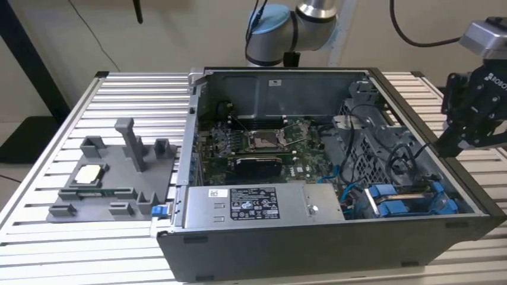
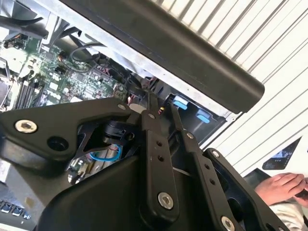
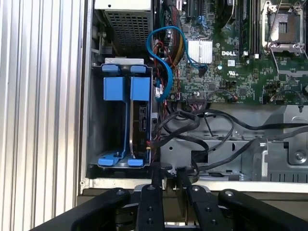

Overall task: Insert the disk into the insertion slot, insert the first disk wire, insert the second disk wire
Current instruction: 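Insert the second disk wire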

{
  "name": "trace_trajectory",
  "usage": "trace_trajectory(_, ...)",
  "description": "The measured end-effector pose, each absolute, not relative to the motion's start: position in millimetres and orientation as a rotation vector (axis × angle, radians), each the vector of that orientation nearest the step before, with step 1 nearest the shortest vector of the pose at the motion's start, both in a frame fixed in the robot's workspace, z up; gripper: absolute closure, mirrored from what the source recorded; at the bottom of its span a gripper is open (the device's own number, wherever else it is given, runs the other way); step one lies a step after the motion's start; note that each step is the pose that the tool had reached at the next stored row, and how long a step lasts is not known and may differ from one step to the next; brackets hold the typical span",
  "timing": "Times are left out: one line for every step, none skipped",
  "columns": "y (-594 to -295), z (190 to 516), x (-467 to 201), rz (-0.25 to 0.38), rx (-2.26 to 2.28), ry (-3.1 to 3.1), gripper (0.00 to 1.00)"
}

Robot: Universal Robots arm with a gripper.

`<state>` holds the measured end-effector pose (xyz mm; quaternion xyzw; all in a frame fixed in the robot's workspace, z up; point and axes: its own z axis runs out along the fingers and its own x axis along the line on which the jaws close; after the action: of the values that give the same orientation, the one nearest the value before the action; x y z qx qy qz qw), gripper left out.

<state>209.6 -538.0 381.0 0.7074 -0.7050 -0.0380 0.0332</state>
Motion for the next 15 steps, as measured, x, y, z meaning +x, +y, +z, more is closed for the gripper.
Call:
trace_trajectory(-538.0, 380.7, 209.6, -0.121, 2.172, -2.171, 0.73)
trace_trajectory(-538.0, 380.4, 209.5, -0.126, 2.168, -2.173, 0.73)
trace_trajectory(-538.0, 380.3, 209.5, -0.131, 2.166, -2.175, 0.73)
trace_trajectory(-538.0, 380.3, 209.5, -0.135, 2.167, -2.177, 0.73)
trace_trajectory(-537.9, 380.4, 209.5, -0.137, 2.168, -2.178, 0.75)
trace_trajectory(-537.9, 380.3, 209.6, -0.137, 2.168, -2.178, 0.82)
trace_trajectory(-537.9, 380.3, 209.6, -0.137, 2.168, -2.178, 0.82)
trace_trajectory(-537.9, 380.2, 209.6, -0.137, 2.168, -2.178, 0.82)
trace_trajectory(-538.0, 380.3, 209.6, -0.137, 2.168, -2.178, 0.82)
trace_trajectory(-538.0, 380.3, 209.6, -0.137, 2.168, -2.178, 0.82)
trace_trajectory(-538.0, 380.3, 209.6, -0.137, 2.168, -2.178, 0.82)
trace_trajectory(-538.0, 380.3, 209.6, -0.137, 2.168, -2.178, 0.82)
trace_trajectory(-538.0, 380.3, 209.6, -0.137, 2.168, -2.178, 0.84)
trace_trajectory(-538.0, 380.3, 209.6, -0.137, 2.168, -2.178, 0.84)
trace_trajectory(-538.0, 380.3, 209.6, -0.137, 2.168, -2.178, 0.84)
